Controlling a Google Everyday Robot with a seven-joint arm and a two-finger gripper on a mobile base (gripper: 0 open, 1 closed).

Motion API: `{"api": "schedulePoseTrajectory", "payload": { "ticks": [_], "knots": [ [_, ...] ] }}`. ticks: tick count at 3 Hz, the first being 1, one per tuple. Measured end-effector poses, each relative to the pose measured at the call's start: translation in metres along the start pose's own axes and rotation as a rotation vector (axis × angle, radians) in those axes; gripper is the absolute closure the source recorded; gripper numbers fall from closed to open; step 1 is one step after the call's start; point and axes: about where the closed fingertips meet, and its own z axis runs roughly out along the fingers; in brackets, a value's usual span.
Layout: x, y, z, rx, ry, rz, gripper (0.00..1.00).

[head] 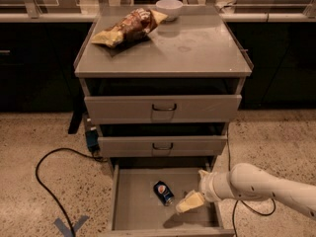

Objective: Pick pepsi can from bottom drawer and place on counter

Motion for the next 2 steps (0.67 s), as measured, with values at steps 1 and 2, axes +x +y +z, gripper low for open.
{"api": "schedulePoseTrajectory", "payload": {
  "ticks": [1, 2],
  "knots": [
    [0.000, 0.000, 0.000, 0.000, 0.000, 0.000, 0.00],
    [0.002, 0.008, 0.018, -0.037, -0.007, 0.011, 0.00]
  ]
}}
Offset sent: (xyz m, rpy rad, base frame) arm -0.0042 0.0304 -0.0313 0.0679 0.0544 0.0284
